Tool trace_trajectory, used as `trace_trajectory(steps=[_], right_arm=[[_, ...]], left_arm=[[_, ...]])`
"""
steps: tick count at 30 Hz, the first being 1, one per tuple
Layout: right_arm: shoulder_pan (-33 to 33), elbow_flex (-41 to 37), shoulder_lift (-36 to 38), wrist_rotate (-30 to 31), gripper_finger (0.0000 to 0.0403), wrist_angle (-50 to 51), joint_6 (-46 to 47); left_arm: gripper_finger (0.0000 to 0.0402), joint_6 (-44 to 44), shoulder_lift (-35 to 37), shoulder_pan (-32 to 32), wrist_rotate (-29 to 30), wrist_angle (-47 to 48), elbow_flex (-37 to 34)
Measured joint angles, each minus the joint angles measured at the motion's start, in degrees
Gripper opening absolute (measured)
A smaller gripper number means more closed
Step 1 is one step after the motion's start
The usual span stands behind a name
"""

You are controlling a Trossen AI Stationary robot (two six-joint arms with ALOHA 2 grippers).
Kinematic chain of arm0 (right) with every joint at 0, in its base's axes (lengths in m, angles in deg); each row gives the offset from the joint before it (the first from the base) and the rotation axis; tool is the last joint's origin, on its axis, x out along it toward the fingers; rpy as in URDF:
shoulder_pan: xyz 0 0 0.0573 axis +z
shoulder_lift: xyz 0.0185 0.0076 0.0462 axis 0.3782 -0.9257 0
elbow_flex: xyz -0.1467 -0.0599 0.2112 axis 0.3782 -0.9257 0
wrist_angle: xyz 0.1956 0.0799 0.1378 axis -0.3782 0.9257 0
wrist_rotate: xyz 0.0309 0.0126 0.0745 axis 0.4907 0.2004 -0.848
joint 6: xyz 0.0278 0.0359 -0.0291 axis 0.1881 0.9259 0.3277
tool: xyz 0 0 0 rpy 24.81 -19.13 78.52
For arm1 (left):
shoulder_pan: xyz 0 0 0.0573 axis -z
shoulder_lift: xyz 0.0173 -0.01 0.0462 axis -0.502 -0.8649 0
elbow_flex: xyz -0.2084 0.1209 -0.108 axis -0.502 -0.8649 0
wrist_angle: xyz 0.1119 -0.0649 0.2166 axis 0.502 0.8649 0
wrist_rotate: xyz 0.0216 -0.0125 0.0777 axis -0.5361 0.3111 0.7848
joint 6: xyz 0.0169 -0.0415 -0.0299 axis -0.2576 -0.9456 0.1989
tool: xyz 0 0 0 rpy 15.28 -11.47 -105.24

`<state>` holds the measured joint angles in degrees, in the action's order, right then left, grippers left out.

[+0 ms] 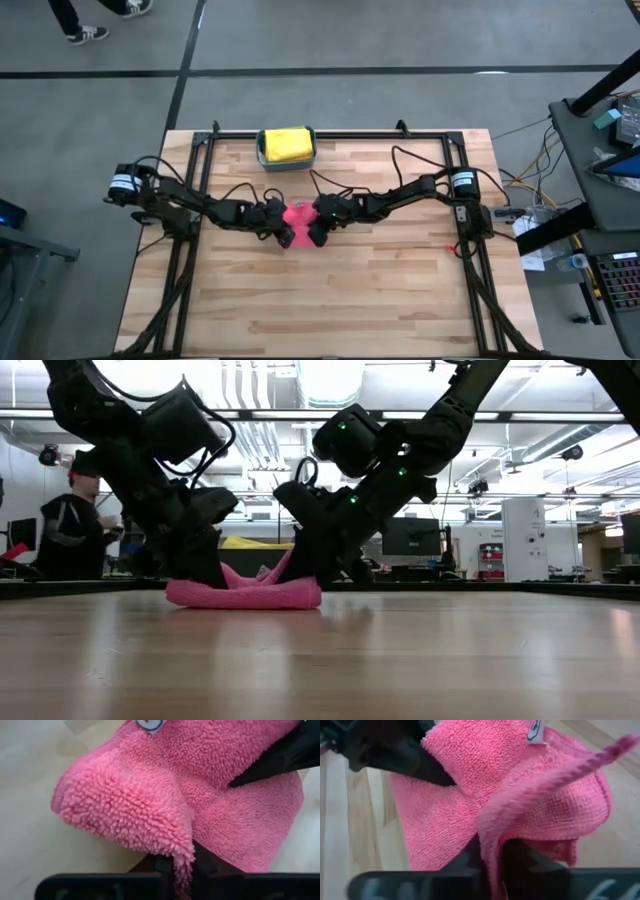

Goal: Fold microfiber towels
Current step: Put the pink towel into the bin

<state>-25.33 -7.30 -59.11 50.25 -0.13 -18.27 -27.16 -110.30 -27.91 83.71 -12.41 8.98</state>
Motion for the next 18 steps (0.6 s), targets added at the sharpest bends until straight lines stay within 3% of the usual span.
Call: trace_trajectory(steps=[10,18], right_arm=[[-1.8,0.0,3.9,0.0,0.0014,-0.1,-4.9],[-6.7,1.2,8.6,-0.4,0.0013,-2.6,-10.0]], left_arm=[[0.0002,5.6,5.5,-0.9,3.7,0.0,0.0],[0.0001,16.2,15.3,-8.3,4.6,-0.3,0.2]])
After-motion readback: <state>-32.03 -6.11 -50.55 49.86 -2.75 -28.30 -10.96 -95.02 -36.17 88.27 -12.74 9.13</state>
